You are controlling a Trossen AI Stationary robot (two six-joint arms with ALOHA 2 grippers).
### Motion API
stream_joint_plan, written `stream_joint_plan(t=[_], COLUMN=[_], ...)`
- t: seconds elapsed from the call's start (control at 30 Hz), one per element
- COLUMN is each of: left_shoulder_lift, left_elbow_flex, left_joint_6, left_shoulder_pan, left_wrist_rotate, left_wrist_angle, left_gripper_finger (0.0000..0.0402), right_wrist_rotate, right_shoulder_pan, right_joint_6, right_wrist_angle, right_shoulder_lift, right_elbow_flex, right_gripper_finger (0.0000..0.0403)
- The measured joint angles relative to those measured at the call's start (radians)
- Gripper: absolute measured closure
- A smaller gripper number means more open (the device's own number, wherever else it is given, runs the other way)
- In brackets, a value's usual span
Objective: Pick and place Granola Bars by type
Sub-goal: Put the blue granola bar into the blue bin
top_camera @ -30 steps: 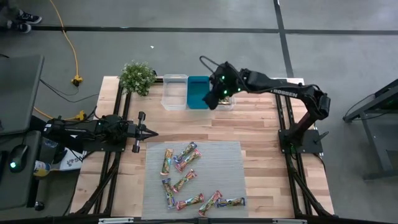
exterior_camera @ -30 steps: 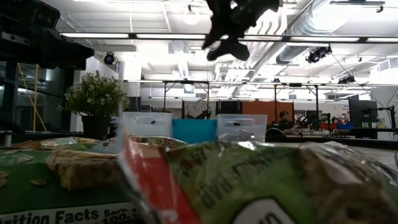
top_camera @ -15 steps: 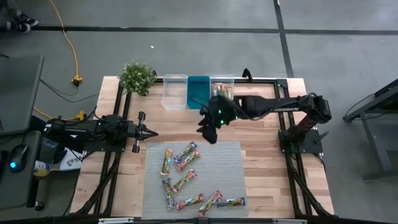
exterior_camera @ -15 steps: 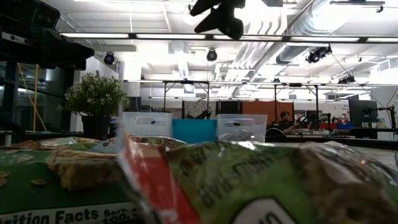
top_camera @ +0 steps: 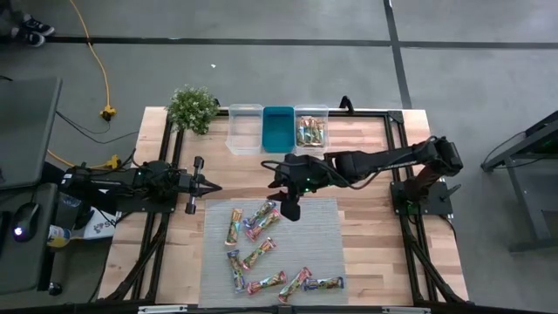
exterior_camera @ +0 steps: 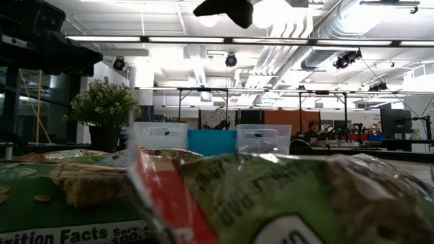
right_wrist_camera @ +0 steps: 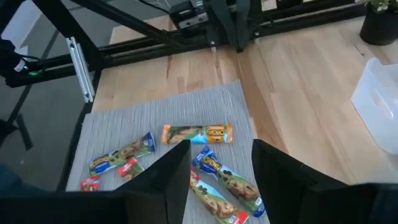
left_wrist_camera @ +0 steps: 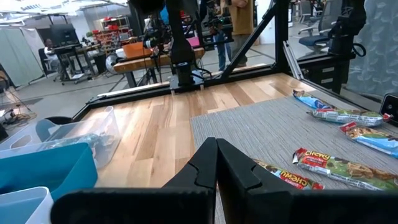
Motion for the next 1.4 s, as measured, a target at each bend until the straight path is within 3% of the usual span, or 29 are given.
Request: stream_joint_plan(t=[0.33,0.47,0.8,1.13,1.4], left_shoulder_lift=[0.001,0.001,0.001,0.001,0.001], left_elbow_flex=[0.000,0.000,0.000,0.000,0.000], left_joint_6=[0.000,0.000,0.000,0.000,0.000], left_shoulder_pan=[0.000,0.000,0.000,0.000,0.000], left_wrist_rotate=[-0.001,-0.004,-0.007,-0.007,-0.007], left_wrist_angle=[0.000,0.000,0.000,0.000,0.000], left_gripper_finger=[0.0401,0.0401,0.0401,0.0401,0.0401], right_wrist_rotate=[-0.011,-0.071,-0.125,-0.263,-0.228], right_shoulder_pan=[0.000,0.012,0.037,0.101,0.258], right_joint_6=[0.035,0.020,-0.063,-0.088,-0.014], right_wrist_angle=[0.266,0.368,0.378,0.067,-0.192], right_shoulder_lift=[0.098,0.147,0.181,0.174,0.174], right_elbow_flex=[0.000,0.000,0.000,0.000,0.000], right_gripper_finger=[0.0249,0.0249,0.0249,0.0249,0.0249])
